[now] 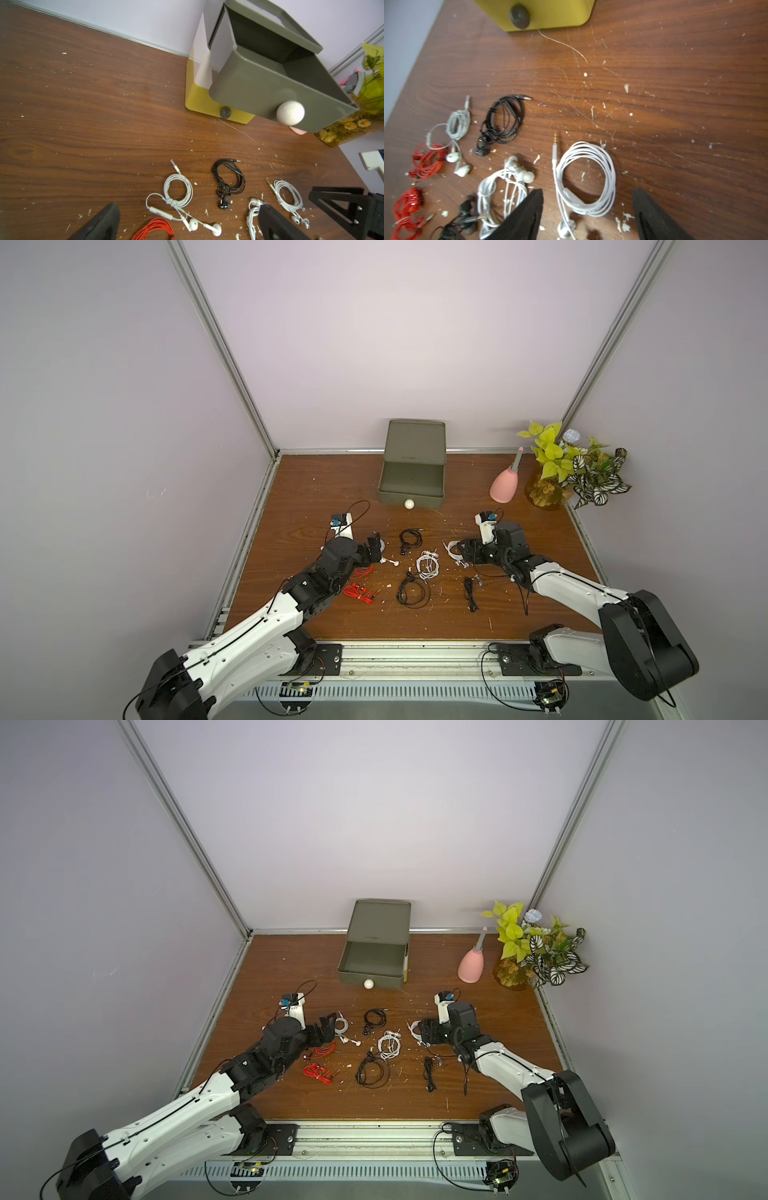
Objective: Place the wired earphones into the drawer by color
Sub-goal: Open the drawer in the storage box, then pick up the wired earphones from the center of the board.
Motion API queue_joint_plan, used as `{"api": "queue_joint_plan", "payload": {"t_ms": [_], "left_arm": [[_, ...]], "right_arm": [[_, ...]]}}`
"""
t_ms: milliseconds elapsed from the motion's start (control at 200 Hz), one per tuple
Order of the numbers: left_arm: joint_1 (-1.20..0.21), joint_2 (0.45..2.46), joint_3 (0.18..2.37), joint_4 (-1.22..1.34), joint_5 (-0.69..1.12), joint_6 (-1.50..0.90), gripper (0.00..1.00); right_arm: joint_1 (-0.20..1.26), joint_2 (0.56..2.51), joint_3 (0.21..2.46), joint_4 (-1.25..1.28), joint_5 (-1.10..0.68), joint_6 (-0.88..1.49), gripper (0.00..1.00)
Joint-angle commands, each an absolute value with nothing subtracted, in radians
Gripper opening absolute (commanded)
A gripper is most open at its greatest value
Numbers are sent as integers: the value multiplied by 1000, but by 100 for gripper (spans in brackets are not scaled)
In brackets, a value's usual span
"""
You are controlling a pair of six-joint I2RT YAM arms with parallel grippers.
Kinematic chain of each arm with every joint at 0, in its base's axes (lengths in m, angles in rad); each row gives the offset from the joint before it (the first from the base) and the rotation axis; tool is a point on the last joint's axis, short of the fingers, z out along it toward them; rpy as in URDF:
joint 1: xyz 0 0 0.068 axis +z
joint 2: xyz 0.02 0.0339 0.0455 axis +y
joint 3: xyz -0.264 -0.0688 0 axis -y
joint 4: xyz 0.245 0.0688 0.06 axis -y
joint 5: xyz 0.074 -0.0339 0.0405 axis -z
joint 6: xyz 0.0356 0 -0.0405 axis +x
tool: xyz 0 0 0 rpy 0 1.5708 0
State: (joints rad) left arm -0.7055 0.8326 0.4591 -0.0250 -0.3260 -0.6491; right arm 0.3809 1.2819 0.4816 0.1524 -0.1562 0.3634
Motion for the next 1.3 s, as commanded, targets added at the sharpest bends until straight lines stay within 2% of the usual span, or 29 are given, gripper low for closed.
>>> {"api": "queue_joint_plan", "payload": {"t_ms": [0, 60, 220, 475, 791, 1296], "left_arm": [[-712, 796, 425, -31, -357, -604, 100], [-712, 782, 404, -20, -366, -590, 100], [-712, 746, 356, -1, -391, -534, 99], [-713, 657, 260, 79, -386, -442, 100], [-712, 524, 148, 139, -362, -379, 100], [-713, 439, 81, 179, -351, -347, 99]], "right_arm": [[392, 1312, 542, 73, -92, 366, 65], [394, 1327, 551, 59, -68, 369, 61], [398, 1355, 567, 46, -30, 371, 59], [420, 1408, 602, 40, -15, 374, 49], [437, 1470, 649, -22, 18, 383, 42], [450, 1503, 646, -26, 5, 413, 11]]}}
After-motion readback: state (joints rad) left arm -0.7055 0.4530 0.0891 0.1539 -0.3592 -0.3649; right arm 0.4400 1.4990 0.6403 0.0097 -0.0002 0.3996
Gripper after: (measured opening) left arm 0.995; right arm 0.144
